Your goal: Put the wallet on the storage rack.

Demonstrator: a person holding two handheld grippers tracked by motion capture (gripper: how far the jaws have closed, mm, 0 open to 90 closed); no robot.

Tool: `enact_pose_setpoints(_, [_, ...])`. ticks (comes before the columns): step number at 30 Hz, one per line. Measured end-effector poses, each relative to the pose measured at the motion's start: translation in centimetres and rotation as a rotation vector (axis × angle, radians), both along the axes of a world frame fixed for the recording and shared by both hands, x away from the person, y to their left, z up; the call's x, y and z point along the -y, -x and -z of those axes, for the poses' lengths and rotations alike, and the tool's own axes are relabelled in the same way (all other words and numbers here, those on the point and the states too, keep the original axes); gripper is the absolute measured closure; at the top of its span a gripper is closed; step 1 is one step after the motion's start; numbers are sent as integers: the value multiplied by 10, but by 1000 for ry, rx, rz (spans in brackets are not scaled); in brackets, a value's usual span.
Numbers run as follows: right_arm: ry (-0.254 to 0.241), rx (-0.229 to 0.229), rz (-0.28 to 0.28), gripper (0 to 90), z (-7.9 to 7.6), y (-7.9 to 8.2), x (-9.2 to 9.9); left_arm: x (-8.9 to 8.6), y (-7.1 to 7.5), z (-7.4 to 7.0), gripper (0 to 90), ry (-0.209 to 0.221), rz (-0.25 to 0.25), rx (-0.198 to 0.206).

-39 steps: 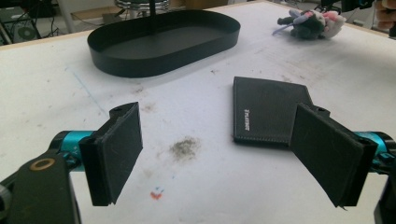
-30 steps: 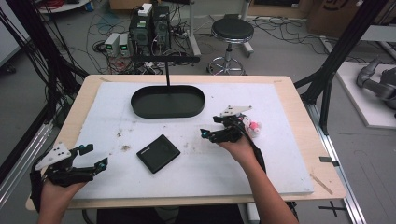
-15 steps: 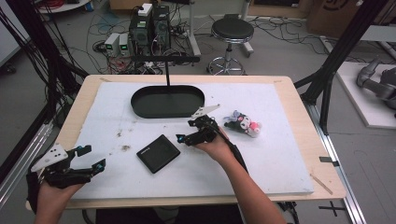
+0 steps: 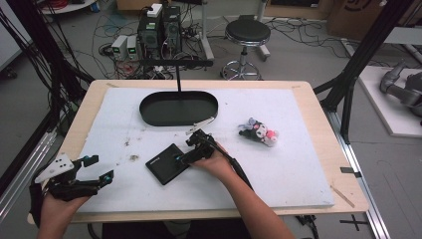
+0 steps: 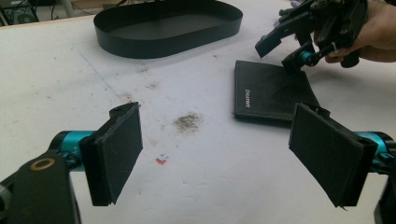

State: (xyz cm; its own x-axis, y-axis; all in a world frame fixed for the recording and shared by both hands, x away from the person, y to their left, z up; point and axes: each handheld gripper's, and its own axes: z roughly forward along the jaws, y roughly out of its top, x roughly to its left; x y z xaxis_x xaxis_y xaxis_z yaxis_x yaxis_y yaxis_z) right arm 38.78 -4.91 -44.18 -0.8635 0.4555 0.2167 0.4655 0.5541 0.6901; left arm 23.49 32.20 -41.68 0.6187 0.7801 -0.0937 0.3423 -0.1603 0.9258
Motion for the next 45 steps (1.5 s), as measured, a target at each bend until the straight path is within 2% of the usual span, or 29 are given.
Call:
enact_pose_setpoints(2, [14,-15,-7,199,4,0,-4,0,0,0,173,0,0,-1])
enact_pose_setpoints(5, [20,0,-5,206,5,2,-5,0,0,0,173,-2,2,-1])
enact_pose_setpoints(7, [17,22,-17,334,6,5,-3,1,0,0,173,-5,4,-4])
enact_pose_setpoints(8, [7,3,-30,428,5,5,-2,1,0,0,173,-6,5,-3])
enact_pose_setpoints(9, [7,3,-30,428,5,5,-2,1,0,0,174,-6,5,-3])
enact_pose_setpoints(10, [-9,-23,-43,488,5,7,-2,1,0,0,173,-7,4,-3])
enact_pose_setpoints(13, [-24,-56,-26,580,5,6,0,2,0,0,173,-9,5,-2])
enact_pose_setpoints(15, [-35,-66,-19,707,5,4,3,2,0,-1,173,-9,5,0])
enact_pose_setpoints(16, [-35,-66,-19,707,5,4,3,2,0,-1,173,-9,5,0])
enact_pose_setpoints(17, [-44,-68,-16,766,4,2,4,2,0,-1,174,-11,3,0])
enact_pose_setpoints(18, [-44,-64,-14,782,4,2,4,2,0,-1,174,-10,3,0])
enact_pose_setpoints(21, [-55,-73,-10,816,3,2,6,1,0,-1,173,-10,2,0])
enact_pose_setpoints(24, [-95,-87,-6,837,1,0,8,2,0,-1,173,-10,2,1])
enact_pose_setpoints(32, [-192,-49,31,850,-18,-4,18,1,0,-1,174,-11,2,1])
enact_pose_setpoints(45, [-291,-5,112,854,-58,-34,22,2,0,-2,173,-14,0,3])
